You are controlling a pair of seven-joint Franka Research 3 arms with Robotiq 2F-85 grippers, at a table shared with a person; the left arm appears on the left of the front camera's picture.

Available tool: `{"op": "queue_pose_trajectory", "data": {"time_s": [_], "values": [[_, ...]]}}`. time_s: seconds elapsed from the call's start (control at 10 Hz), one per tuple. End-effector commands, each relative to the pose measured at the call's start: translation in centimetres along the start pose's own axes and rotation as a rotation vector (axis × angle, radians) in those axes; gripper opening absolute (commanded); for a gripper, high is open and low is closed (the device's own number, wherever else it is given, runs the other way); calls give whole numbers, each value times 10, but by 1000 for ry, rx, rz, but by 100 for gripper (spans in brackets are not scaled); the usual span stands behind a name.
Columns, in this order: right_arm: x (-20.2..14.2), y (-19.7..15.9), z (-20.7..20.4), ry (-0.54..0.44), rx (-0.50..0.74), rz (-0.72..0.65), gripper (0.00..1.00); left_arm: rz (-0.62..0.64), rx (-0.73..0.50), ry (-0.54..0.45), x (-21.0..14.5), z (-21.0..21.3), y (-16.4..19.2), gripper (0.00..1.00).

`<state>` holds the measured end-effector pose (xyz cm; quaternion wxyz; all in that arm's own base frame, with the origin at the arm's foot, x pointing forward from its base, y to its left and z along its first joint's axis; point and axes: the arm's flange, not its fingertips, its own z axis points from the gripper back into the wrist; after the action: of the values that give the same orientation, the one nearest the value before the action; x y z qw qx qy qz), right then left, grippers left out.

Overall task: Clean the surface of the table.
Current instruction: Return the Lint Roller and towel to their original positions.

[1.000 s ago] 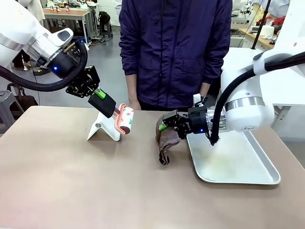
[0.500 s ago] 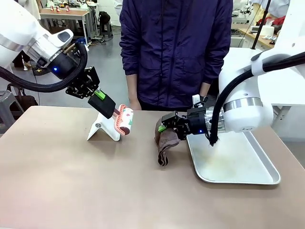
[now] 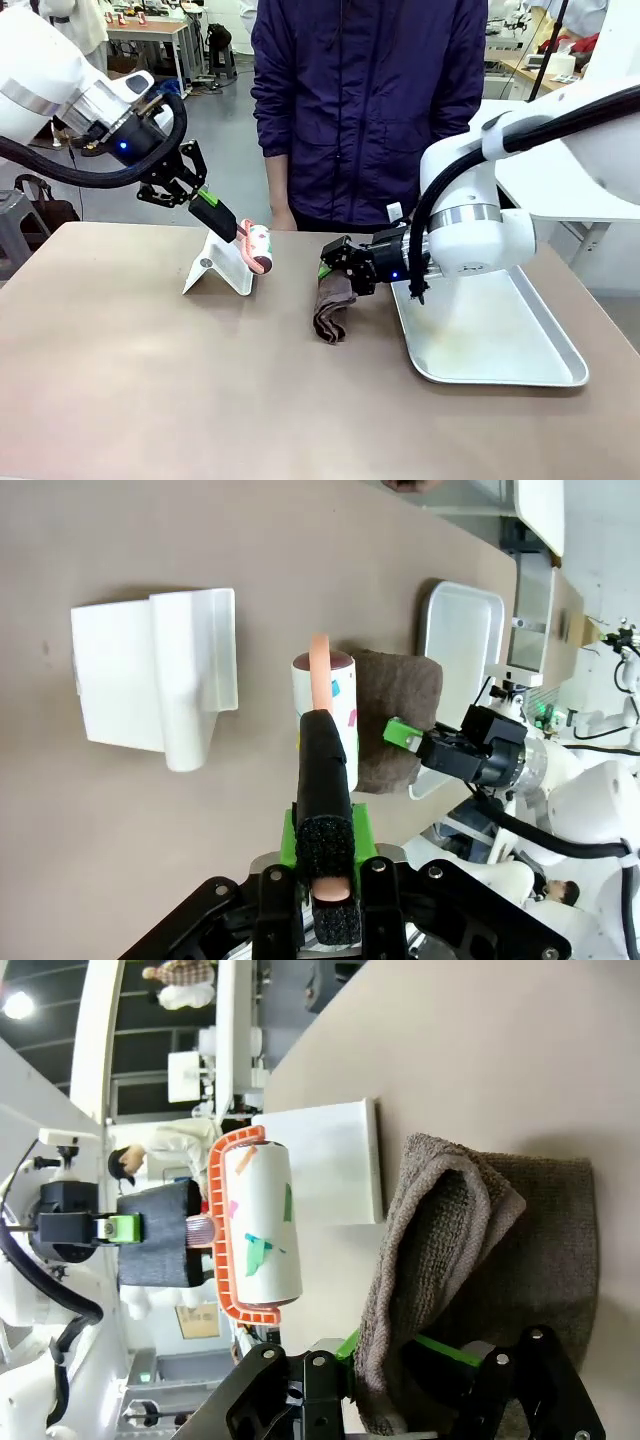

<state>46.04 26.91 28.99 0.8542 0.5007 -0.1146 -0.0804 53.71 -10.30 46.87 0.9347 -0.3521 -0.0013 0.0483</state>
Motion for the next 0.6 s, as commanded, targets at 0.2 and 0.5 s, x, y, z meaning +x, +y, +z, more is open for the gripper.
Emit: {"op": "queue_pose_trajectory", "data": {"time_s": [0.2,0.5], "values": [[15,5,-17,15,-45,-42,0,-10,95,-3,36,-9,-6,22],[21,5,-13,34,-65,-41,0,-56,144,4,45,-15,-4,22]]}}
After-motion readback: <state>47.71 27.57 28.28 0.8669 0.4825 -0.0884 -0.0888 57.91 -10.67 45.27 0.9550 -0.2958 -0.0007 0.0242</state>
